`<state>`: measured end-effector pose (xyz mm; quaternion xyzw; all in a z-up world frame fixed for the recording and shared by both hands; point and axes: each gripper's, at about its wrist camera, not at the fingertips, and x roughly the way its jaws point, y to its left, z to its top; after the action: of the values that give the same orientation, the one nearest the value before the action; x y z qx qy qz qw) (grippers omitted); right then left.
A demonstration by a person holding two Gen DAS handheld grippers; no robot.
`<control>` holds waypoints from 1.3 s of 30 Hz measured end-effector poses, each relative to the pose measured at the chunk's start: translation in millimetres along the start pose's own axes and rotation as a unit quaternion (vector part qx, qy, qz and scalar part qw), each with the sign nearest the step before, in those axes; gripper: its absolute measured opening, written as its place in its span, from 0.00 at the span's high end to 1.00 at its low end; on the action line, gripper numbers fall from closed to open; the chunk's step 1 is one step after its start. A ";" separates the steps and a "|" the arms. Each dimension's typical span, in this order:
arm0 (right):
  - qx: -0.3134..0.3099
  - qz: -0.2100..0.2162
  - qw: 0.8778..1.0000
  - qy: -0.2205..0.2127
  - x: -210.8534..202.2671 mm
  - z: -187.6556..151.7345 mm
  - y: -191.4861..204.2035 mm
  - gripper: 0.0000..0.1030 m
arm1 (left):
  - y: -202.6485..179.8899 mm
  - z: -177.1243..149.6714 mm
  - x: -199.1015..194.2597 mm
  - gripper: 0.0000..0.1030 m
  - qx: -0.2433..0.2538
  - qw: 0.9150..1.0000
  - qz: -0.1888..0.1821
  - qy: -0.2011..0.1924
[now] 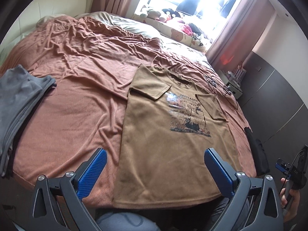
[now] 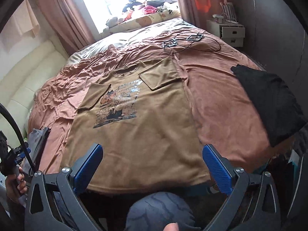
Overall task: Fold small clothes
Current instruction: 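Close both grippers on the hem of the tan t-shirt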
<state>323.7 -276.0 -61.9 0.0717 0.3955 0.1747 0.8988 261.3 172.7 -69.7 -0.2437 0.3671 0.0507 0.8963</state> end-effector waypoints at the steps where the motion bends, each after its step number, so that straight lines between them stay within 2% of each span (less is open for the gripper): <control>1: 0.001 0.002 1.000 -0.001 -3.3 -4.4 -4.3 0.00 | 2.8 -5.7 -1.8 0.03 0.000 1.000 0.002 0.001; 5: 0.005 -0.003 1.000 -0.007 -11.4 -19.9 -16.7 0.00 | 15.2 -24.1 -4.2 0.11 -0.010 1.000 -0.001 0.011; 7: 0.007 0.008 1.000 -0.007 -13.2 -28.2 -21.8 0.00 | 21.7 -32.4 -4.6 0.21 -0.019 1.000 0.004 0.013; 9: 0.013 0.017 1.000 -0.011 -15.7 -36.8 -28.3 0.00 | 29.6 -40.8 -4.8 0.27 -0.032 0.999 0.009 0.014; 13: 0.020 0.028 0.999 -0.013 -14.3 -52.3 -41.9 0.01 | 47.8 -57.9 1.9 0.40 -0.062 0.998 -0.003 0.028; 15: 0.023 0.029 0.999 -0.008 -8.8 -59.7 -48.9 0.04 | 55.0 -66.3 6.5 0.45 -0.073 0.997 -0.006 0.036; 17: 0.028 0.032 0.999 0.000 -1.6 -66.4 -55.7 0.15 | 62.0 -74.1 12.1 0.50 -0.085 0.995 -0.010 0.044; 19: 0.038 0.040 0.998 0.012 8.1 -71.1 -64.5 0.20 | 68.3 -81.1 18.4 0.54 -0.097 0.994 -0.015 0.052; 23: 0.054 0.045 0.997 0.023 24.9 -78.5 -81.3 0.26 | 76.6 -93.6 32.5 0.58 -0.114 0.991 -0.021 0.068; 31: 0.102 0.053 0.992 0.042 59.5 -85.1 -105.4 0.42 | 90.6 -109.9 60.5 0.59 -0.138 0.985 -0.024 0.097; 39: 0.161 0.088 0.982 0.047 99.9 -91.4 -134.2 0.48 | 98.7 -120.9 75.3 0.60 -0.162 0.980 -0.038 0.109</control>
<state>353.5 -364.5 -228.1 0.2415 0.4528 0.1902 0.8370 212.7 195.3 -234.5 -0.4033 0.4396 0.0486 0.8011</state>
